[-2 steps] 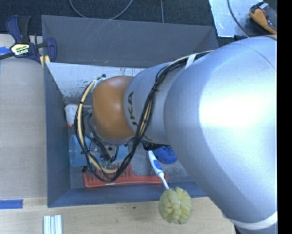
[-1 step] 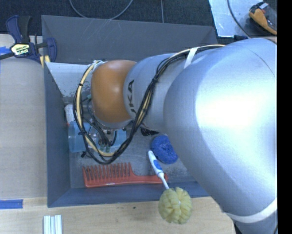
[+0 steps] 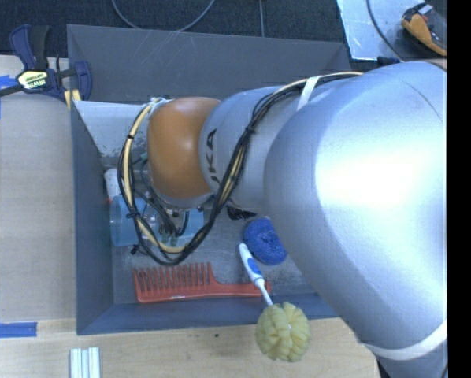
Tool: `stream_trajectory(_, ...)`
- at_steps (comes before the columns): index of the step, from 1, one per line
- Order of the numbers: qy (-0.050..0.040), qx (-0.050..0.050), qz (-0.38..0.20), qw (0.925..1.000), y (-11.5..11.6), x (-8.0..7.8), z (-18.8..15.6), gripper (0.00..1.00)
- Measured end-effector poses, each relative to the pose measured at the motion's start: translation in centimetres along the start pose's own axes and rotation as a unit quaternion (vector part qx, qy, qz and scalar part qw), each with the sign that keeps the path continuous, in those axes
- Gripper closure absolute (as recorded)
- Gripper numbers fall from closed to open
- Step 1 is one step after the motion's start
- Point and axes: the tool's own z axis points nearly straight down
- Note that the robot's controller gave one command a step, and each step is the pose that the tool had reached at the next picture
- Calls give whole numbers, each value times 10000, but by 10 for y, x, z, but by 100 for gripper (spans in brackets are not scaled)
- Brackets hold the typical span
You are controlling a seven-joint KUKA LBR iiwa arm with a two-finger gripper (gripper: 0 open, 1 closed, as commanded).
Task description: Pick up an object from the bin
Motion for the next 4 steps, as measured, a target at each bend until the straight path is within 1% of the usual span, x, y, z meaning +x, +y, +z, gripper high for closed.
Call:
stream_trajectory(1,0,13,-337,9994,-71,30,-6,100)
stream_trajectory(2,-43,-43,-858,9963,-76,55,-15,100)
stream_trajectory(3,-39,-19,67,10000,-48,45,-4,100)
stream_trajectory(4,-36,-10,-2121,9772,-80,3,-51,100)
